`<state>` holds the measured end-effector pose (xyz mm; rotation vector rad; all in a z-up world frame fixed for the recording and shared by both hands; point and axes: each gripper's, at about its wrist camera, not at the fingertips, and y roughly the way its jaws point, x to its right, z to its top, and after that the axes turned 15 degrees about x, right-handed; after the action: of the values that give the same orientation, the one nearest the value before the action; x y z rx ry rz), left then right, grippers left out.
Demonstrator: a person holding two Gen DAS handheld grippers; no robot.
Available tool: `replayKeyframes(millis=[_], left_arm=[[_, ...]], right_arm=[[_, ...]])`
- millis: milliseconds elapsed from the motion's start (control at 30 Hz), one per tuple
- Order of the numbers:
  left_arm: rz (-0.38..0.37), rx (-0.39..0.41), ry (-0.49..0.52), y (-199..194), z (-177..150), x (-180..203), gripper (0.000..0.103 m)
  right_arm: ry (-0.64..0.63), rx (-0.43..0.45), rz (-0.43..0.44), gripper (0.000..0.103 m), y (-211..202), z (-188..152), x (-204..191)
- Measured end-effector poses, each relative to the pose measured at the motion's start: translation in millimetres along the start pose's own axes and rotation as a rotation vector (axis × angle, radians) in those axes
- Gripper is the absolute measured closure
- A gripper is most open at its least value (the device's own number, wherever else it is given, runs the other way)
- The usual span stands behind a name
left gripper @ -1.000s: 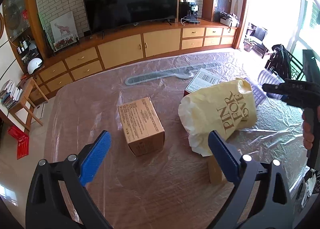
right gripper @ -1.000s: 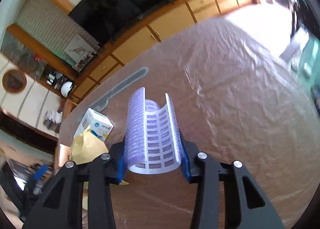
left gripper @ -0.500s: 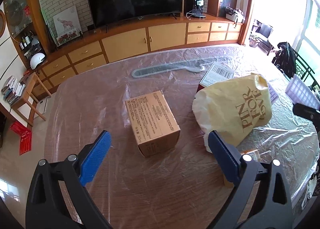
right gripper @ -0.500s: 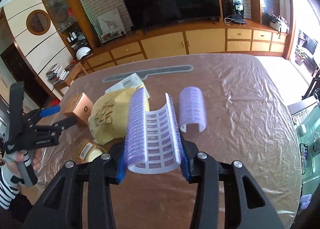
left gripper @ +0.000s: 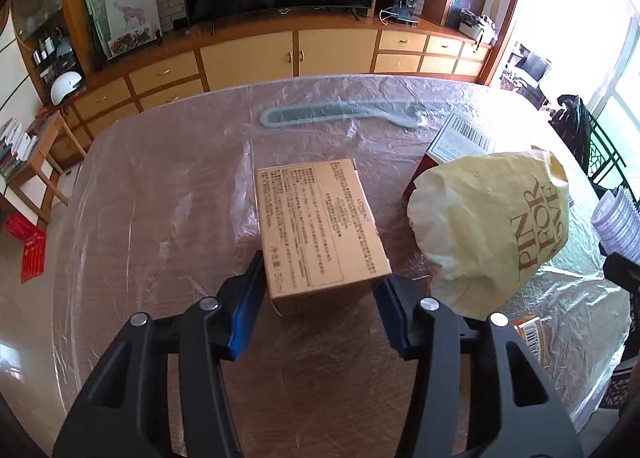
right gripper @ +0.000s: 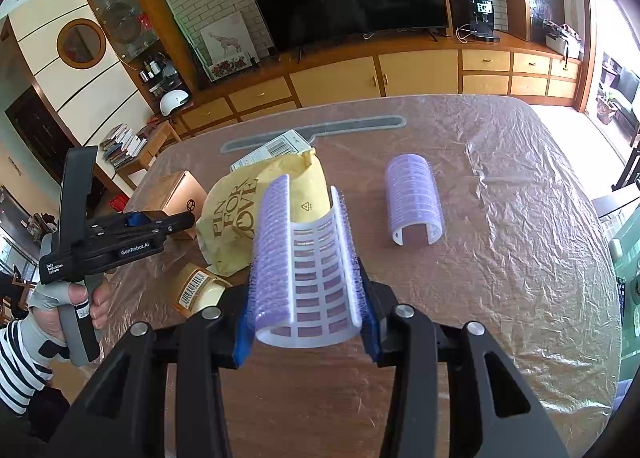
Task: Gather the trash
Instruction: 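Grasp the small cardboard box with the left tool, then carry the lilac roller and cardboard box over the black bin with both tools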
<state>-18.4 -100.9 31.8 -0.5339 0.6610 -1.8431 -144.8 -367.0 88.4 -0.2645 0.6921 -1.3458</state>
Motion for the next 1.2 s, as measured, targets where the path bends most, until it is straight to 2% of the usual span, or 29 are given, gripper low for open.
replayKeyframes(millis=[567,1200], left_arm=[[0.011,0.057,-0.069,-36.9,-13.4,-17.0,0.055],[-0.015,0.099,-0.039,-111.0,-51.9,5.6,0.056]], right_arm=[[0.045,-0.016,0.038,0.062,2.9,-10.6,-6.2],[0.046,-0.027,0.152,0.062,-54.6,-37.5,-19.7]])
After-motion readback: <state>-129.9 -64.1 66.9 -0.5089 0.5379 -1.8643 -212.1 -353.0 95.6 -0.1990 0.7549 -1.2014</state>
